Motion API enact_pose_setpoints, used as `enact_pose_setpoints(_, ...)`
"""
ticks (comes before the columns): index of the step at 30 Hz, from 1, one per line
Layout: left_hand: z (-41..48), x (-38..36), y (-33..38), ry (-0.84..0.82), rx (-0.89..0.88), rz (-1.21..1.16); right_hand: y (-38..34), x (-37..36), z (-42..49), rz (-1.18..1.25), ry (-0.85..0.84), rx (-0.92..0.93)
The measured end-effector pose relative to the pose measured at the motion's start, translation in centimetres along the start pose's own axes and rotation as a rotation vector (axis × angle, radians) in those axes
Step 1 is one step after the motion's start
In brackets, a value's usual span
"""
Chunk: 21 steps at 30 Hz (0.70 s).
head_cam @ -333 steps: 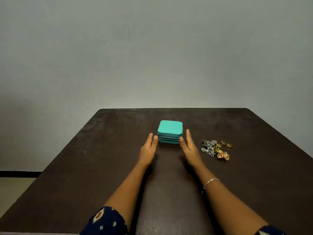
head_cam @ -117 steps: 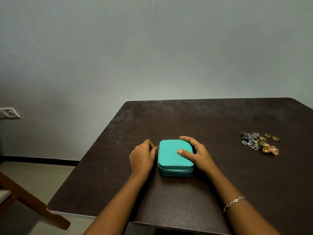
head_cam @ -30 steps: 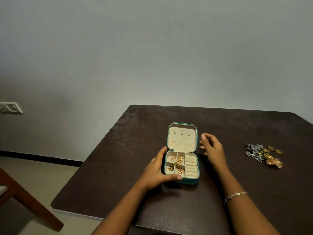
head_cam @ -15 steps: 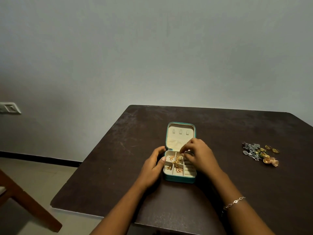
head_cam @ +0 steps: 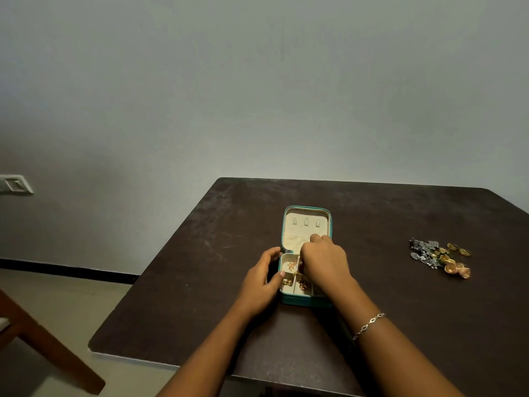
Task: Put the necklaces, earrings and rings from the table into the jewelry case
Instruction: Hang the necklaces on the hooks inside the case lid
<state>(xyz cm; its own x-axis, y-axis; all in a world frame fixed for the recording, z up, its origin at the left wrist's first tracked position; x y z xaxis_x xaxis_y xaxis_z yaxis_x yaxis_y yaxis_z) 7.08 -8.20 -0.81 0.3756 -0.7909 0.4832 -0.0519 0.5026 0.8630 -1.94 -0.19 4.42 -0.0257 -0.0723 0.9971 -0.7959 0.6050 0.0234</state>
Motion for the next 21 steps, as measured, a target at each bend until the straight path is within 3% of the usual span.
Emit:
enact_pose_setpoints(9,0.0,0.0,0.1,-0.003,0.007,-0.021,0.5,0.0,0.4,0.057,0.032,0.033)
enact_pose_setpoints(16,-0.1,0.3,0.6,0.054,0.027,-0.183,2.7,1.0,0.7,0.487,0.007,0.06)
enact_pose_setpoints(21,0.6,1.9,1.8,0.171,0.001,-0.151,3.5,2.4,0.1,0.878,0.019,0.121)
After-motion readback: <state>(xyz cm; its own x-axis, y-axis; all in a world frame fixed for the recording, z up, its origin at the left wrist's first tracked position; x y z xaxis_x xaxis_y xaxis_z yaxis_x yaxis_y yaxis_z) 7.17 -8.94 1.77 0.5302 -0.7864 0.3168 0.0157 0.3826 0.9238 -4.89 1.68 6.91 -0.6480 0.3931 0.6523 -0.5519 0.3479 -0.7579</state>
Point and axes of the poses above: each hand's wrist, its own z-axis towards the middle knuckle, its own x-axis out of the back of the hand, y = z × x, the point moved 6 cm from there along z, towards the middle knuckle, and after that the axes turned 13 degrees about -y, right-handed, at the moved point
